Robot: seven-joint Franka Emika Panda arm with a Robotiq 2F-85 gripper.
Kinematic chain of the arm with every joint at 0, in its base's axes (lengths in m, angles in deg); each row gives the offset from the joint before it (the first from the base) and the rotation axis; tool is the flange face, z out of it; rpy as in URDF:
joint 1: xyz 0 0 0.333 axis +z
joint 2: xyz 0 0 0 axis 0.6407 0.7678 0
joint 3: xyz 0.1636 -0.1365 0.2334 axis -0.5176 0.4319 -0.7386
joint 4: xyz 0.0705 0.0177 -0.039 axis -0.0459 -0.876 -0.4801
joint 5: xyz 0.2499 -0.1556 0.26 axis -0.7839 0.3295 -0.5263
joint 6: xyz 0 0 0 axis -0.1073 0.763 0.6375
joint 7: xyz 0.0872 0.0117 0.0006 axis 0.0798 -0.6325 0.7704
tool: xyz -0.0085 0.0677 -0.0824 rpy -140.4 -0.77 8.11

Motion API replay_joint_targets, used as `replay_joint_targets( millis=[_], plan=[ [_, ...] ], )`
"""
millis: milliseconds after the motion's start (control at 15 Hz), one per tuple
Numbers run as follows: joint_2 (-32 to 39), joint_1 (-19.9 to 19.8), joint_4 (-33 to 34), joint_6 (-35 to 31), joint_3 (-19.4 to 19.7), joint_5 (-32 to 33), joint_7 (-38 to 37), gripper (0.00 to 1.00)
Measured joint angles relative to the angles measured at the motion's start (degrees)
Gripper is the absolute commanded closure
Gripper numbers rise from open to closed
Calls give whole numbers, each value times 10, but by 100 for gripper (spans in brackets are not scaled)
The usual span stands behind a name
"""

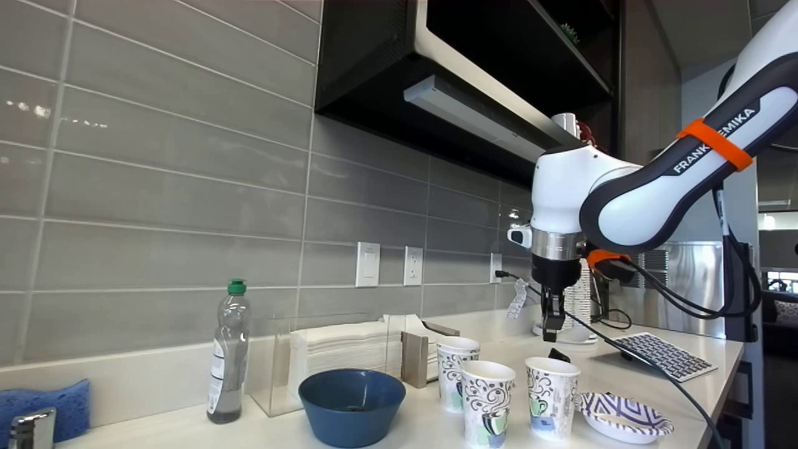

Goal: Put the utensils placed on top of the coffee cups into the cups

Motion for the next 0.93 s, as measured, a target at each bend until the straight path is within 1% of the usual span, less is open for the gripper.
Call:
replay_joint_targets(
  millis=[200,467,600,933],
  plan=[
    [-14,10,15,60,-24,0,4,97],
    [-38,19,30,178,-45,0,11,97],
    [-37,21,32,196,-45,0,28,97],
    [-7,21,46,195,-45,0,74,97]
  ],
)
